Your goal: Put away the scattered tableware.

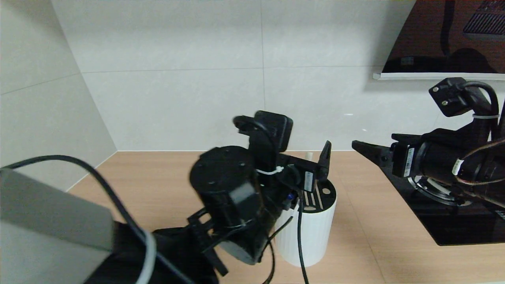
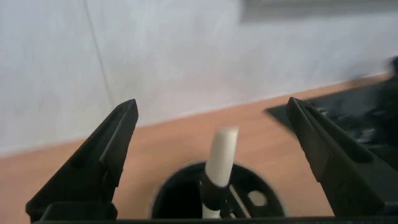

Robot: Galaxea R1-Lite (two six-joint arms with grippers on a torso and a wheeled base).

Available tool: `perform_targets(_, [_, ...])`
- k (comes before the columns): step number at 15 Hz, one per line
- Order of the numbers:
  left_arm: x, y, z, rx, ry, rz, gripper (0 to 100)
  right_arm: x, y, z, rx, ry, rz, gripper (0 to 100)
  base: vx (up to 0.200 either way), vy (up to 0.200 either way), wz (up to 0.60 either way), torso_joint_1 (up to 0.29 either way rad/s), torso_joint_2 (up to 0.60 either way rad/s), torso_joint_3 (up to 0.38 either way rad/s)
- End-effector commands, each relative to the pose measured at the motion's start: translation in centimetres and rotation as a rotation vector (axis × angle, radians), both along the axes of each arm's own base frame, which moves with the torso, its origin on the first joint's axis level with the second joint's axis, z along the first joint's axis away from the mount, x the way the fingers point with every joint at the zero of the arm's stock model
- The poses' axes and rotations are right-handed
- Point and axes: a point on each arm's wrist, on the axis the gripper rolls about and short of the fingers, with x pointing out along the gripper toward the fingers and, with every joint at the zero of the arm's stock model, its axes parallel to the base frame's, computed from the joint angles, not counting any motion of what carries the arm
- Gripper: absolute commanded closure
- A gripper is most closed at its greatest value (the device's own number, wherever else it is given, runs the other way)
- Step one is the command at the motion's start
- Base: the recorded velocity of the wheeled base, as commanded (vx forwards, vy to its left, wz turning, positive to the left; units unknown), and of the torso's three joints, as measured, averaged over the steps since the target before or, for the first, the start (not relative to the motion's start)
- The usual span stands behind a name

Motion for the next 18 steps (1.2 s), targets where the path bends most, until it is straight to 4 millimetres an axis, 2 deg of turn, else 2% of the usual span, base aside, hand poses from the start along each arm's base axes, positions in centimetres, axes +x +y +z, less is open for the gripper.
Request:
perform_targets(1, [-4.7, 8.7, 6.4, -0.049, -0.109, -0.056, 0, -2.5, -1.9, 0.9, 0.029, -0.052, -0.037, 0, 0.000, 0.000, 0.00, 0.000, 0.00, 0.000])
perform_targets(2, [-5.4, 10.6, 7.7, -0.065, -0.126, -0.025, 0, -3.0, -3.1, 0.9, 0.033, -0.060, -0.073, 0, 0.000, 0.000, 0.00, 0.000, 0.00, 0.000])
perform_targets(3, [-6.6, 13.5, 9.1, -0.082, -0.149, 0.020, 0, -4.0, -4.4, 1.0, 0.043, -0.081, -0.106, 0, 0.000, 0.000, 0.00, 0.000, 0.00, 0.000])
perform_targets(4, [-7.8, 16.4, 9.6, -0.075, -0.150, 0.083, 0, -5.1, -5.6, 1.0, 0.058, -0.102, -0.143, 0, 0.000, 0.000, 0.00, 0.000, 0.00, 0.000])
perform_targets(5, [-8.8, 18.3, 9.6, -0.064, -0.144, 0.132, 0, -5.9, -6.6, 0.9, 0.061, -0.116, -0.178, 0, 0.000, 0.000, 0.00, 0.000, 0.00, 0.000])
perform_targets(6, [-11.0, 21.0, 9.4, -0.045, -0.128, 0.182, 0, -7.6, -8.1, 0.9, 0.076, -0.156, -0.238, 0, 0.000, 0.000, 0.00, 0.000, 0.00, 0.000])
perform_targets(7, [-12.3, 22.2, 9.3, -0.038, -0.123, 0.203, 0, -8.7, -8.7, 0.8, 0.084, -0.180, -0.259, 0, 0.000, 0.000, 0.00, 0.000, 0.00, 0.000])
perform_targets(8, [-14.7, 24.4, 8.8, -0.016, -0.104, 0.255, 0, -10.8, -9.8, 0.5, 0.101, -0.228, -0.295, 0, 0.000, 0.000, 0.00, 0.000, 0.00, 0.000])
perform_targets(10, [-19.5, 27.4, 7.3, 0.020, -0.081, 0.309, 0, -15.6, -11.3, -0.4, 0.129, -0.348, -0.313, 0, 0.000, 0.000, 0.00, 0.000, 0.00, 0.000])
perform_targets(13, [-25.1, 29.3, 5.2, 0.023, -0.117, 0.394, 0, -21.2, -12.5, -2.6, 0.018, -0.442, -0.362, 0, 0.000, 0.000, 0.00, 0.000, 0.00, 0.000])
perform_targets(14, [-26.0, 29.4, 4.9, 0.019, -0.134, 0.406, 0, -22.3, -12.6, -3.3, -0.001, -0.445, -0.392, 0, 0.000, 0.000, 0.00, 0.000, 0.00, 0.000])
perform_targets(16, [-28.2, 29.4, 4.3, 0.010, -0.181, 0.458, 0, -25.2, -12.6, -5.9, -0.030, -0.426, -0.430, 0, 0.000, 0.000, 0.00, 0.000, 0.00, 0.000])
perform_targets(18, [-29.2, 29.3, 3.4, 0.005, -0.209, 0.504, 0, -26.1, -12.3, -6.9, -0.040, -0.432, -0.450, 0, 0.000, 0.000, 0.00, 0.000, 0.00, 0.000])
